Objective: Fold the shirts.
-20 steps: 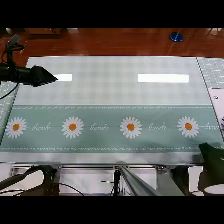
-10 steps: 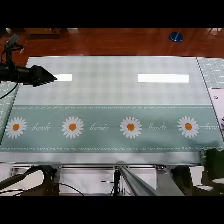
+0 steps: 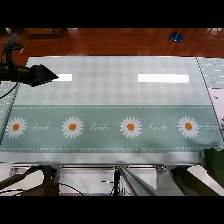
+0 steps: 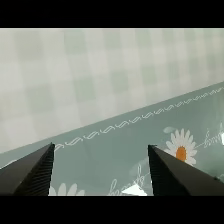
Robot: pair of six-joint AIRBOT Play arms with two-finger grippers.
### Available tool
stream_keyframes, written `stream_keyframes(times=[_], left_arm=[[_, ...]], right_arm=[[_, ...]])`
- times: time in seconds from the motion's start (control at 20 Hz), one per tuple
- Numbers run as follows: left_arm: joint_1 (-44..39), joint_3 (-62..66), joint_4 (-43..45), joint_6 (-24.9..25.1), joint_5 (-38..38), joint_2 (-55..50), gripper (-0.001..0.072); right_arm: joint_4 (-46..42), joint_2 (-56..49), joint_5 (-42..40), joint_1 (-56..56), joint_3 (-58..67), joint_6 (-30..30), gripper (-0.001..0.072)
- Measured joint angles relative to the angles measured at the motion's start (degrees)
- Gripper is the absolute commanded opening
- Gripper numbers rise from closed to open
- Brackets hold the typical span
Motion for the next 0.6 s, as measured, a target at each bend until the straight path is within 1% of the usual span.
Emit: stream_keyframes(times=[0.05,0.1,0.15,0.2,0.3,0.4,0.5,0.6], left_arm=[[0.0,0.0,0.0,0.3,1.7,0.0,0.0668],[-0.2,0.0,0.0,0.5,3.5,0.0,0.0666],[-0.5,0.0,0.0,0.5,5.1,0.0,0.0666],[-1.2,0.0,0.2,0.6,6.6,0.0,0.0665],[-4.5,0.1,1.9,0.4,8.2,-0.2,0.0665],[-9.9,0.7,7.7,-2.4,9.0,-0.9,0.0665],[-16.4,2.3,18.0,-8.0,9.4,-2.4,0.0654],[-22.0,4.9,28.3,-13.7,8.3,-4.5,0.0588]], right_arm=[[8.8,-3.8,-2.7,6.3,5.9,-1.3,0.0464],[14.8,-7.3,-3.3,12.6,10.7,-2.7,0.0464],[18.7,-10.6,-3.0,19.2,14.8,-4.4,0.0464],[20.6,-13.8,-0.7,26.5,18.0,-6.1,0.0464],[18.9,-19.4,7.8,39.5,21.8,-8.5,0.0462],[12.4,-23.7,18.2,50.4,23.0,-10.0,0.0457],[7.4,-25.2,24.1,57.7,22.4,-10.3,0.0453],[3.8,-24.3,25.0,62.8,20.3,-9.7,0.0453]])
